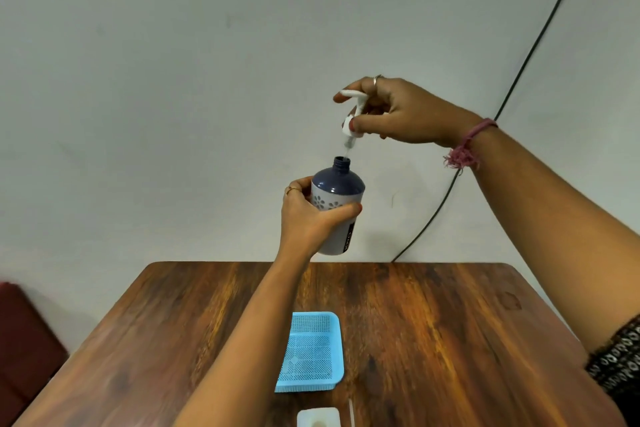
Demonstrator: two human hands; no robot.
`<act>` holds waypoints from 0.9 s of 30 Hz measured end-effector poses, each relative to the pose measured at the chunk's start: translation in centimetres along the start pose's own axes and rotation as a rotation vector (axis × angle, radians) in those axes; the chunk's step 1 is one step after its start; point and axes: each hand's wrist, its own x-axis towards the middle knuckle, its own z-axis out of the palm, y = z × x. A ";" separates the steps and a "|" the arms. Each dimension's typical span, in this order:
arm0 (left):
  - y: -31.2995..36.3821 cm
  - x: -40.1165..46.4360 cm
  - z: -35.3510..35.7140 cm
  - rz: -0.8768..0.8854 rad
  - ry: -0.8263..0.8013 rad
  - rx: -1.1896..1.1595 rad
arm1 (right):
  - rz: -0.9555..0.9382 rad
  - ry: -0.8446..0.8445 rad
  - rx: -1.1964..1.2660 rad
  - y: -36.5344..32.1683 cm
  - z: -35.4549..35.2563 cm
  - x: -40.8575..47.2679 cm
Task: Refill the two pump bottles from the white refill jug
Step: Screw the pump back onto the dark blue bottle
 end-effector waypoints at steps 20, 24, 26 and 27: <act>1.6 1.5 2.1 0.023 0.055 -0.060 | 0.121 -0.022 -0.041 1.7 0.9 -0.2; 1.4 1.5 2.5 0.014 0.059 -0.058 | 0.174 -0.023 0.077 2.4 1.1 -0.8; 1.3 1.5 2.6 0.009 0.055 -0.069 | 0.166 -0.016 0.257 2.8 1.8 -1.2; 1.3 1.5 2.7 0.008 0.058 -0.071 | 0.153 0.011 0.331 3.0 2.3 -1.4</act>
